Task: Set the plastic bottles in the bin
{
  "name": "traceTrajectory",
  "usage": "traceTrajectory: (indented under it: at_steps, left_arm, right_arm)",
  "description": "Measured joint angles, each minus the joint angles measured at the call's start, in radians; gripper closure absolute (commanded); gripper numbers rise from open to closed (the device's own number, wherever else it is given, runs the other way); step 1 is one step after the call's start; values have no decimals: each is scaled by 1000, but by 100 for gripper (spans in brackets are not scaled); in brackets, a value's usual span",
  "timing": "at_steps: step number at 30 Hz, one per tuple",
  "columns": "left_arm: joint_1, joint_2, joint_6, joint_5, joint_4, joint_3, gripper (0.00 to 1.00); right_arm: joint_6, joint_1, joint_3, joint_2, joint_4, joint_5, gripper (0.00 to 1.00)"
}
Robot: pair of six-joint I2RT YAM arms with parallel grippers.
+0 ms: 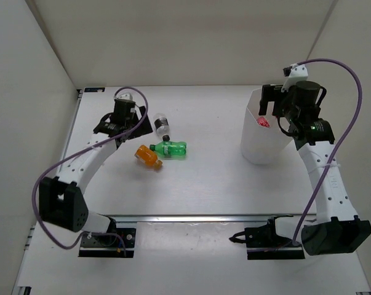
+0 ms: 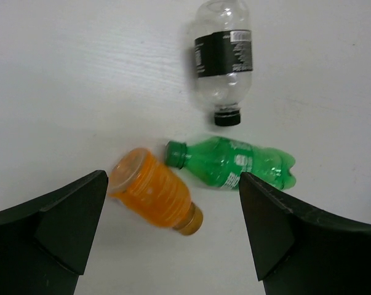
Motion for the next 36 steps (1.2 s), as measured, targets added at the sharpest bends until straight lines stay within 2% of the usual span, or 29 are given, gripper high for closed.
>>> traceTrajectory:
  at_steps: [7, 9, 14, 18, 22, 28, 33, 36]
  left_arm:
    - [-52, 322, 37, 18, 31, 223, 1]
    - [-58, 373, 37, 27, 29, 253, 2]
    - [-59, 384, 26, 44, 39, 256, 1]
    - [-43, 361, 24, 50, 50, 238, 1]
    - [-9, 260, 21, 56, 58, 122, 2]
    - [82, -81, 17, 25, 21, -130, 2]
    - [131, -340, 16, -43, -30, -229, 1]
    - [149, -423, 18, -59, -67, -243, 2]
  right_arm:
    - [0, 39, 1, -78, -47, -86, 1]
    - [-9, 95, 8, -86, -58, -97, 1]
    - [-59, 369, 16, -46, -57, -98, 1]
    - [-82, 474, 44, 48, -50, -149, 1]
    - [-108, 528, 40, 151, 6, -243, 1]
    - [-187, 609, 49, 414, 110, -428, 3]
    - [-324, 659, 71, 673, 166, -479, 2]
    - [-383, 676, 76, 771, 216, -472, 1]
